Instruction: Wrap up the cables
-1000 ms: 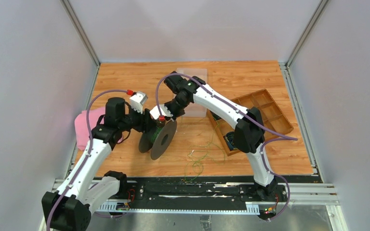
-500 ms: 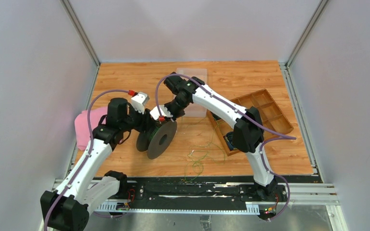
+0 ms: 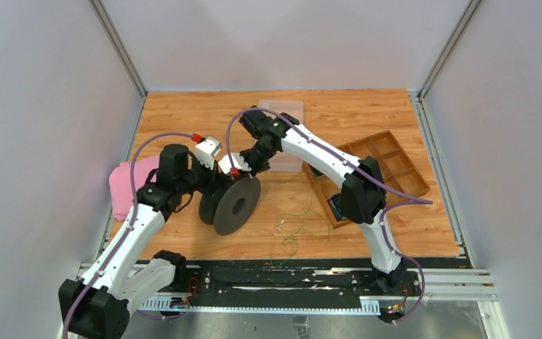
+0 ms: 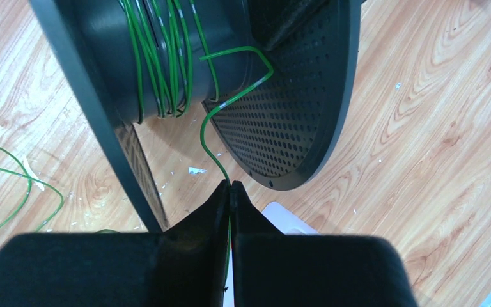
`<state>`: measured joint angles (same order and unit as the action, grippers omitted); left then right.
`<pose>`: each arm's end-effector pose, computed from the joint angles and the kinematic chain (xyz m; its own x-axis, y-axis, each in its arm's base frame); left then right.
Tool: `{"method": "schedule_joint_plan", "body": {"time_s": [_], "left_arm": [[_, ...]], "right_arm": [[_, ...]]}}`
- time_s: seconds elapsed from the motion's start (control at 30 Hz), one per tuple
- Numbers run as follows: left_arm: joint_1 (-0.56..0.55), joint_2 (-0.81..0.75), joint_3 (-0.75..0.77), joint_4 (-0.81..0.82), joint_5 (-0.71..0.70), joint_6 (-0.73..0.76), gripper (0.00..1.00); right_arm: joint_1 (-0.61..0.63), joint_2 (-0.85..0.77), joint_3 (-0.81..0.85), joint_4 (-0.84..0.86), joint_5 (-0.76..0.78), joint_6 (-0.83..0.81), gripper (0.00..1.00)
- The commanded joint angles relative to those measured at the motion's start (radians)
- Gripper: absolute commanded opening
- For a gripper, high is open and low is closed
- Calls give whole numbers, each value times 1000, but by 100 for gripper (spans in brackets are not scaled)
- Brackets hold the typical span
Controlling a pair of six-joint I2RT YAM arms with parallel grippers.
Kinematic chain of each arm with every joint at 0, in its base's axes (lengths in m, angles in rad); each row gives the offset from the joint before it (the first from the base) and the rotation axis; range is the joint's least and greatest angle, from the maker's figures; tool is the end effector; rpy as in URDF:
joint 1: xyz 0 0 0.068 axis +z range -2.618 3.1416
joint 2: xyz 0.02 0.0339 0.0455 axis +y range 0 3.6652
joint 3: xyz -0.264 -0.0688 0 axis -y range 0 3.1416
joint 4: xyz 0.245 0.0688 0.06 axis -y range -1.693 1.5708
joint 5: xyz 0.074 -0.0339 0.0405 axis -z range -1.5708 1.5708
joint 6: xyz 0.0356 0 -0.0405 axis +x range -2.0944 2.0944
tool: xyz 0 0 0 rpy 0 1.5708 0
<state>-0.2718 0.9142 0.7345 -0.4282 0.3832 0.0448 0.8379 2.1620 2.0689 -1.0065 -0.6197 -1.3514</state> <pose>0.1876 -0.0661 0.2767 -0.5252 0.1895 -0.8296 0.5687 0.8033 -0.1766 0.2947 0.3583 0.2779 0.6330 -0.4844 -0.6039 -0.7519 -0.5705 -0.3304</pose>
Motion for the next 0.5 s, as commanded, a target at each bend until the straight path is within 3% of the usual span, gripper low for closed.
{"method": "schedule_joint_plan", "body": {"time_s": [0.0,0.27,0.47], "left_arm": [[-6,-19,40,5,26,4,0],[-5,-24,113,-52,-68,-22,0],[-18,-17,172,-95,-157,-30,0]], "right_arm": [[11,10,19,0,13,61,1],[-6,-4,14,39,27,162,2],[-22,-3,13,100,37,260,8]]}}
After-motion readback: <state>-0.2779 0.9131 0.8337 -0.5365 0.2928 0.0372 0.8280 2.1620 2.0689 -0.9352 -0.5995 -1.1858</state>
